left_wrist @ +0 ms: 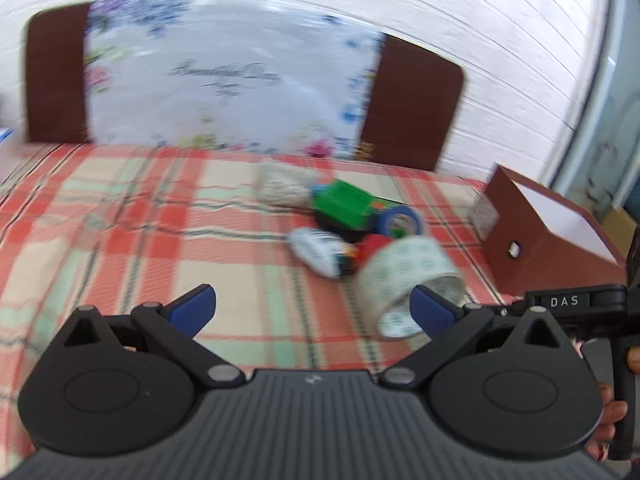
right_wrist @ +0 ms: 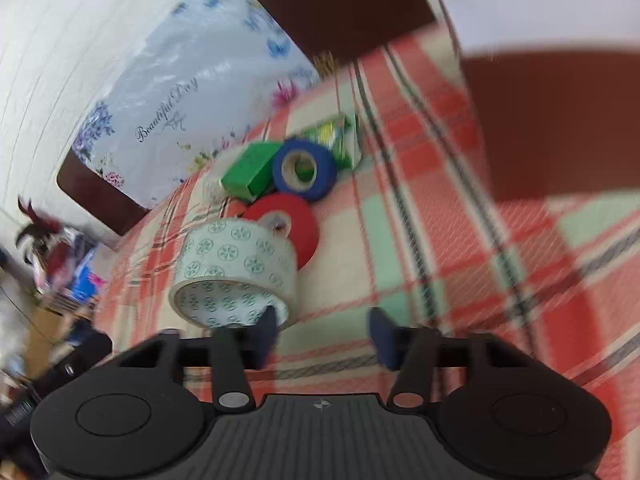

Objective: Organize objects
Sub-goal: 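Reach the left gripper to the clear packing-tape roll and grasp it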

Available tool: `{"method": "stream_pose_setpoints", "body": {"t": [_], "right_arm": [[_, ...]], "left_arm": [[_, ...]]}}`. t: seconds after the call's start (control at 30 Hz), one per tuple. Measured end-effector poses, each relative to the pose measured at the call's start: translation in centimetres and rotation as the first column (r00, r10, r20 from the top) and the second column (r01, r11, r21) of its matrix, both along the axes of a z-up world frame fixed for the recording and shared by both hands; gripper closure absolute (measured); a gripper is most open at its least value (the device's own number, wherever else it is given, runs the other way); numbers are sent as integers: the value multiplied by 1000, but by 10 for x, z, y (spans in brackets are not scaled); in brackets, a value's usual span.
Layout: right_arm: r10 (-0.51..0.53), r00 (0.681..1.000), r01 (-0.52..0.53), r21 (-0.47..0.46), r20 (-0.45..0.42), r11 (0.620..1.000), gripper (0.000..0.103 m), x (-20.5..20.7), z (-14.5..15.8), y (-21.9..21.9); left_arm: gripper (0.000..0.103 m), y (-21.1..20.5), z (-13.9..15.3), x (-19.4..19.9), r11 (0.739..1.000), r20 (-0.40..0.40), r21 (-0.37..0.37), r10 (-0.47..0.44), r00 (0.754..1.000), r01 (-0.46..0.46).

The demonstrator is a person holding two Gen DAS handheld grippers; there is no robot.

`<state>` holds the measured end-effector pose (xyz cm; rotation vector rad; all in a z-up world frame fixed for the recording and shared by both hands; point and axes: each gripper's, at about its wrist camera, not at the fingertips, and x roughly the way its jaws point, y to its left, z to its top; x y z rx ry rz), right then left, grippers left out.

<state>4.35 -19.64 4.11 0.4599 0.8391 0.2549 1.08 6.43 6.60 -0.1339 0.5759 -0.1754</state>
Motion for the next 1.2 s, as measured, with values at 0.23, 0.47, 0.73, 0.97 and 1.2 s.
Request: {"method": "stream_pose_setpoints", "body": {"t": [0.23,0.47,0.73,0.97,1.2], "right_arm": [[21,982,-17,-21,186,1000,44,-9,28,-2],[16,988,-19,21,152,1000,45,45,30,14],[142,980,-147,25,137,989,44,-14,14,6],[201,952,-179,-111,232,978,44,-48,18,9],[-5,981,-3,41,195,999,43,26,29,10]], "left_arm": [[0,4,11,39,989,-24,-145,9,1000,-13],[15,-21,-1,84,994,-150,-112,-27,988,10],[13,-35,-10,23,978,-138,-132,-177,975,159],[10,-6,23,35,979,-56,-203,-45,997,33],[18,-12,14,104,993,-159,-107,40,987,-58]]}}
